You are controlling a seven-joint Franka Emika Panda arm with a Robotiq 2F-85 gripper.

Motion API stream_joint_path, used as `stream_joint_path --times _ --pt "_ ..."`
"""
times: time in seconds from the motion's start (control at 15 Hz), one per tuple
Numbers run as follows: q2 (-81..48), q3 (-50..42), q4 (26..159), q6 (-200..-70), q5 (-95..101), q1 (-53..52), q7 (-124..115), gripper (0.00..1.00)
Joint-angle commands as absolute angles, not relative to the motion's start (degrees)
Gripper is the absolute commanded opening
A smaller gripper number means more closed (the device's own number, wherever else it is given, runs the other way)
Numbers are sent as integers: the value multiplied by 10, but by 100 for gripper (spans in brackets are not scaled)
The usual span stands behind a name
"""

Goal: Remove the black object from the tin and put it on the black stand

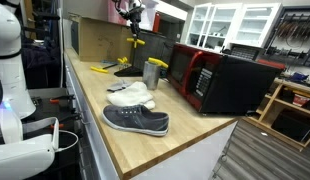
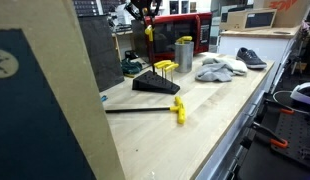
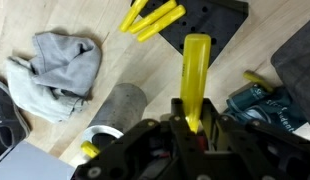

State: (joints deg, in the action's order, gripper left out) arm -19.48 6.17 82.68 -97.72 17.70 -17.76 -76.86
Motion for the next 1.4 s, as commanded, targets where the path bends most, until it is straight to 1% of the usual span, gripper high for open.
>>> stream_joint_path --times 0.0,1.33 --pt "-209 58 793 -984 186 -188 -784 6" --pt "-246 48 747 -989 207 -198 -779 6"
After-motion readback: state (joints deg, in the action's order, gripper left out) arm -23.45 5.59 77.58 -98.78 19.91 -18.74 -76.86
